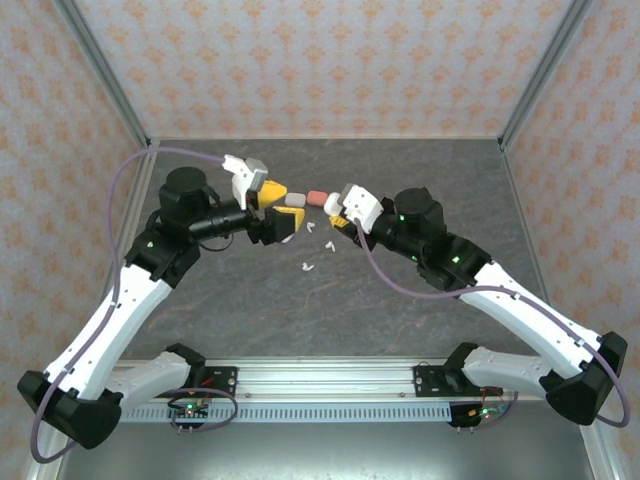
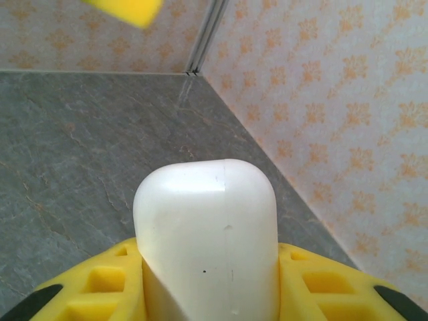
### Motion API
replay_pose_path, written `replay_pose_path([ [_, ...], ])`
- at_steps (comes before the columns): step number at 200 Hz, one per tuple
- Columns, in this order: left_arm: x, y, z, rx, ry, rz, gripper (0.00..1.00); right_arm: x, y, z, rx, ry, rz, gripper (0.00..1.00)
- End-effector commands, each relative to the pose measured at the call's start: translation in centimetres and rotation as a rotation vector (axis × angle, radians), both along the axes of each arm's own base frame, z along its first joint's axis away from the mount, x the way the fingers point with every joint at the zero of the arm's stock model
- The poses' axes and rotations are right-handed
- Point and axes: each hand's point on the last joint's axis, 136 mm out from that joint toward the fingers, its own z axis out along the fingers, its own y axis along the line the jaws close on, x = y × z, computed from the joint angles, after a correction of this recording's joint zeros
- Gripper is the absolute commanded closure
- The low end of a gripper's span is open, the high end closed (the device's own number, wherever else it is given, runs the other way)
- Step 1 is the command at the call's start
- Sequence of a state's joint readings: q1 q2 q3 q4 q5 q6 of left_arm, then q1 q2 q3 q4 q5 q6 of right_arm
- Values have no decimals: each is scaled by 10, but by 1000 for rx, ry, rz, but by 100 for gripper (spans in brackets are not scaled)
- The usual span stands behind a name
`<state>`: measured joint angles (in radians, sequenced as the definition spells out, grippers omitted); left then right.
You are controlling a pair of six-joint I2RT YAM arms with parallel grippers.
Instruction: Insert the wireless bluetooth earbuds into the charging case
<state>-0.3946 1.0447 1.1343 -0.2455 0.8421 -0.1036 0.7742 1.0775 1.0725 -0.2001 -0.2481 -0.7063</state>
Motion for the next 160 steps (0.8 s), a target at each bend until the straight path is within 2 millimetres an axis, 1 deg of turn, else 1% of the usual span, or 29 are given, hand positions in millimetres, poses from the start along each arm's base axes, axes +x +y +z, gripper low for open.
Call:
replay_pose_path([
  [1,-7,-15,2,-29,9,-86,22,-9,5,11,-49,-110,69,64],
  [38,-4,-37,-8,-49,60,-135,24,-11,9,9,-90,-151,81,64],
  [60,-1,-48,-19,-41,101,-151,30,-11,10,7,-98,-153,83,64],
  [74,2,-51,-24,-43,117,-149,34,-12,11,7,-99,-154,86,64],
  [95,2,-55,-26,-47,126,-160,38,-13,12,6,-102,-156,87,64],
  [133,5,-59,-37,-27,155,-167,49,-13,11,7,-103,-157,86,64],
  [160,5,-64,-41,-27,163,-178,53,-15,13,6,-104,-153,96,64],
])
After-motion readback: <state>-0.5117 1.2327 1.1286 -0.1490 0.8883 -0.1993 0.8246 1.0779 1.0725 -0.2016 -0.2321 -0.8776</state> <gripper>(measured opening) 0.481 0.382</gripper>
